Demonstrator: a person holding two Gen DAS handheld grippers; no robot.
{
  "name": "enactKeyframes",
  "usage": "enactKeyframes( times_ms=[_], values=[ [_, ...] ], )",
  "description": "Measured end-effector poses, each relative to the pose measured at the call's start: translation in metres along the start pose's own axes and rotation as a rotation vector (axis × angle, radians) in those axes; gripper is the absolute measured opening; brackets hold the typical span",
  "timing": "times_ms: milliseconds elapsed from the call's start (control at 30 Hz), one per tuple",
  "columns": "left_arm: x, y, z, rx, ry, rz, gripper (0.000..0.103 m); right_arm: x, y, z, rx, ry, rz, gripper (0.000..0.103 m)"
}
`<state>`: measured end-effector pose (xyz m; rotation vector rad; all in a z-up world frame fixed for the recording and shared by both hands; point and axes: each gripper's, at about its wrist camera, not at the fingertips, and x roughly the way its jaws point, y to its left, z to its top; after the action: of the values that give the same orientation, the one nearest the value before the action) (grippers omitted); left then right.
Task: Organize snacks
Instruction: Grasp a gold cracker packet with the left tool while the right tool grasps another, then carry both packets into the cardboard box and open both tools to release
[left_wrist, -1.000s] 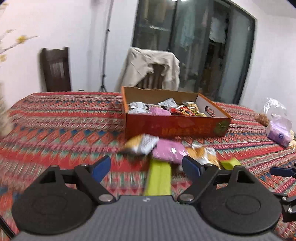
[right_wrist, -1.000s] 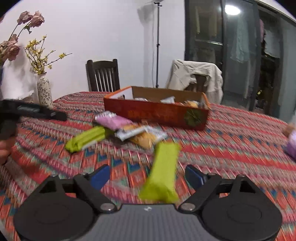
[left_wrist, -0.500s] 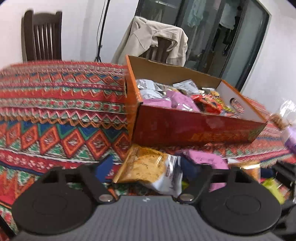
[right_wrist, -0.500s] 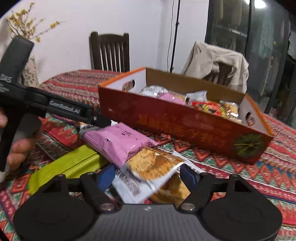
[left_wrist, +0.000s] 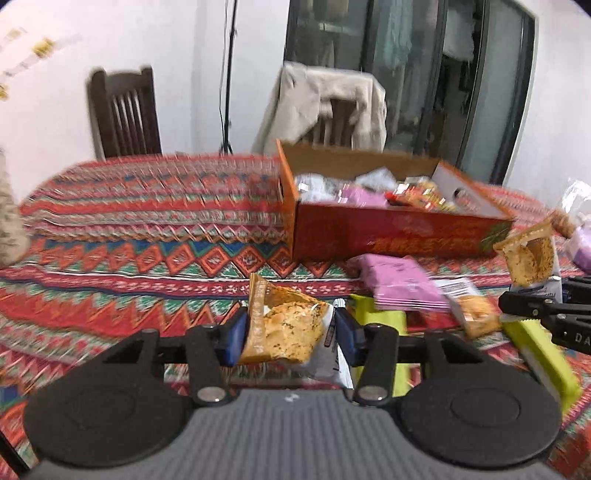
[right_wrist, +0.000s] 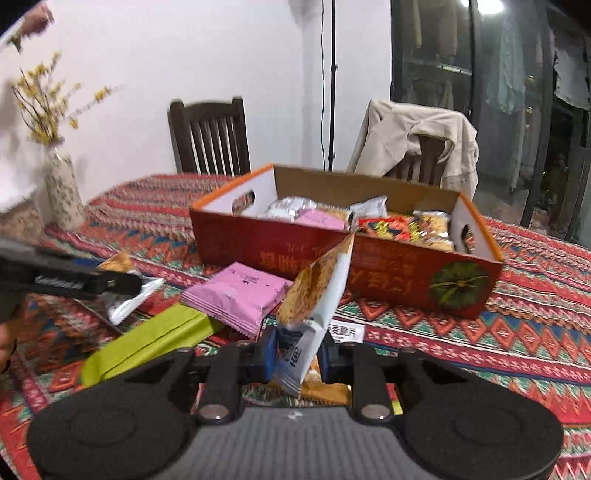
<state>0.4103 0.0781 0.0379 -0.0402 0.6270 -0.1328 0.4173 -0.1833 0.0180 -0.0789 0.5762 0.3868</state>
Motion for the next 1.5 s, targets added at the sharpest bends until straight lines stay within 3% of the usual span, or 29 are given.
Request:
enactKeyframes(
  times_ms=[133, 333, 500, 667, 1000, 1100, 1233, 1367, 1500],
  values=[
    [-0.051, -0.018, -0.021, -0.023, -0.063, -0.031, 0.050, -0.043, -0.002, -0.013, 0.007, -0.041, 0.032, 0.022],
    [-0.094, -0.060, -0.060, -0.075, -0.071, -0.061, 0.051, -0.109, 0.001, -0.051, 0.016, -0.056, 0.075, 0.022],
    [-0.102, -0.094, -0.088, -0.076, -0.005, -0.098, 0.051, -0.151, 0.004, -0.094, 0.017, -0.039, 0.075, 0.022],
    [-0.107, -0.118, -0.091, -0.032, 0.001, -0.094, 0.051, -0.176, -0.008, -0.133, 0.067, -0.007, 0.056, 0.022],
    [-0.112, -0.139, -0.087, 0.010, -0.009, -0.097, 0.051, -0.187, -0.029, -0.144, 0.122, -0.046, 0.052, 0.022],
    [-0.104, -0.141, -0.073, 0.022, -0.024, -0.108, 0.051, -0.182, -0.034, -0.139, 0.126, -0.046, 0.060, 0.022],
    [-0.083, -0.136, -0.031, 0.029, -0.083, -0.133, 0.051, -0.171, -0.045, -0.117, 0.108, -0.061, 0.070, 0.022],
    [-0.040, -0.134, 0.029, 0.032, -0.109, -0.140, 0.051, -0.152, -0.067, -0.069, 0.066, -0.112, 0.084, 0.022],
    [0.009, -0.136, 0.082, 0.069, -0.130, -0.111, 0.052, -0.107, -0.094, -0.007, 0.048, -0.126, 0.099, 0.022]
  ],
)
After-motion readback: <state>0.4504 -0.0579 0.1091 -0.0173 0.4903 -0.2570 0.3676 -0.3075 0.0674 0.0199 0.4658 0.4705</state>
